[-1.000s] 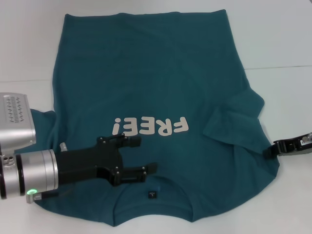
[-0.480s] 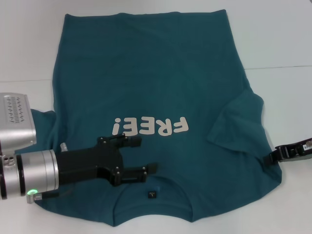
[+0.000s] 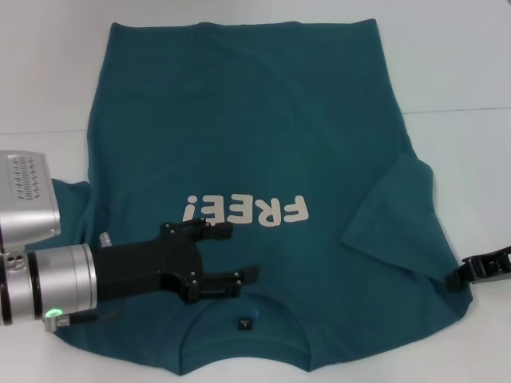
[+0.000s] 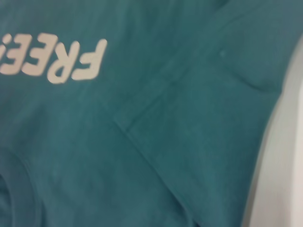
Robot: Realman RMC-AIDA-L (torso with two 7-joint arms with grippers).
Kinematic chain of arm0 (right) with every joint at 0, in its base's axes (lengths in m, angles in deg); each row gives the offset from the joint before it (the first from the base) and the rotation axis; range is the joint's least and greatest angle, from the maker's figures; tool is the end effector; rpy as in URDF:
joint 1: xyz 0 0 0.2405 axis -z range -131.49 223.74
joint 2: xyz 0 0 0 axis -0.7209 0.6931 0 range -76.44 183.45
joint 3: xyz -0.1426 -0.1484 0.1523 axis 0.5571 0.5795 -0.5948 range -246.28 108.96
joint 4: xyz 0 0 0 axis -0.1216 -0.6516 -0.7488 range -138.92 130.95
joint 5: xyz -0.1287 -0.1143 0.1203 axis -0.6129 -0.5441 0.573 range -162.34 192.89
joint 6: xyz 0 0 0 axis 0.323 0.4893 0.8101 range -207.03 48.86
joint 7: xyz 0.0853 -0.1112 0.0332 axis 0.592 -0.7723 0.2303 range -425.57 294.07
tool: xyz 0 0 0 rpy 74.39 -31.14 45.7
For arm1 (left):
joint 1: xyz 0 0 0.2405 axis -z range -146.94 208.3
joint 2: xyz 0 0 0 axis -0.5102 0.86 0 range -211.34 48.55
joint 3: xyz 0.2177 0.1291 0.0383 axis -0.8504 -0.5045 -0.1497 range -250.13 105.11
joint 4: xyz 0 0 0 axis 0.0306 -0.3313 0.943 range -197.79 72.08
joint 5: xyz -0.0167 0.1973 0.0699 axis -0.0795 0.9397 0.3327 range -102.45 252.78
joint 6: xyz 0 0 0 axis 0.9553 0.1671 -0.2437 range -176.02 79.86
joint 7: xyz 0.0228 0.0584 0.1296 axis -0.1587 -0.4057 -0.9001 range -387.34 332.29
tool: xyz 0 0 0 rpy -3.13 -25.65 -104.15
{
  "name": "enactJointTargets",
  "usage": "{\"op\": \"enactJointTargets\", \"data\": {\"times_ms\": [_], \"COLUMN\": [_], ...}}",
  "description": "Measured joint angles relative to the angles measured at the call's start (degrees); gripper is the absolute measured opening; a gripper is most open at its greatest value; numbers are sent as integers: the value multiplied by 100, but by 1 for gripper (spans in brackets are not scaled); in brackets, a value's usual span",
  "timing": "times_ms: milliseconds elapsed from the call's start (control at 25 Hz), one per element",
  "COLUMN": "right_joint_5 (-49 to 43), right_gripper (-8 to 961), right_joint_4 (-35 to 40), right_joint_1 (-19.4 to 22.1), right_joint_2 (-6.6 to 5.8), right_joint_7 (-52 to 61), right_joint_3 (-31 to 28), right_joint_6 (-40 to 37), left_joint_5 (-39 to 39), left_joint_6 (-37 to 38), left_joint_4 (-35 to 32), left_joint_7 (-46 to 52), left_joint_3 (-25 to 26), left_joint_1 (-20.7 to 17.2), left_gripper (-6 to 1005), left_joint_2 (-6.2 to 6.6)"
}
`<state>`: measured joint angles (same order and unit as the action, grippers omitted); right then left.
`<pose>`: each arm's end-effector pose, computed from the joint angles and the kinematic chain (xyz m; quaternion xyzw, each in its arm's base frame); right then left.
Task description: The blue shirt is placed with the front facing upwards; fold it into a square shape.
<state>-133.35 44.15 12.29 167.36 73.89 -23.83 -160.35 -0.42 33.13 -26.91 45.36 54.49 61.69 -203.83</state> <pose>0.3200 0.3554 0.0494 -0.7843 0.5868 -0.0433 0.1967 -0.2282 0.3341 -0.0470 -0.9479 -0.1543 -0.2514 0.1205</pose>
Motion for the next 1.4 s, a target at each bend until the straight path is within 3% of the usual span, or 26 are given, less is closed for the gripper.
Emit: {"op": "enactJointTargets", "data": {"times_ms": [480, 680, 920, 1000, 1200, 1400], "right_joint_5": [-233, -140, 20, 304, 1361, 1931], "right_gripper": [63, 245, 564, 723, 917, 920], "right_joint_4": [33, 343, 889, 977, 818, 393], "right_joint_1": [-76, -87, -54, -33, -19, -46], "right_joint_2": [-10, -42, -44, -54, -77, -69], "right_joint_7": [-20, -34, -130, -314, -1156, -1699], "right_joint_3": [-16, -184, -518, -689, -1246, -1310], "right_joint_6": [2, -90, -139, -86, 72, 415], "left_joint_5": [0, 0, -6, -23, -44, -44], "left_joint_6": [0, -1, -22, -44, -79, -159], "left_joint_4": [0, 0, 0, 0, 0, 25], "left_joint_7": [-1, -2, -2, -2, 23, 137], "left_joint_3": [-8, -9, -2, 0, 0, 0], "left_joint_1": [19, 5, -8, -7, 18, 43], "left_gripper": [846, 846, 847, 847, 846, 846], "left_joint_2": [-17, -18, -29, -36, -49, -69]}}
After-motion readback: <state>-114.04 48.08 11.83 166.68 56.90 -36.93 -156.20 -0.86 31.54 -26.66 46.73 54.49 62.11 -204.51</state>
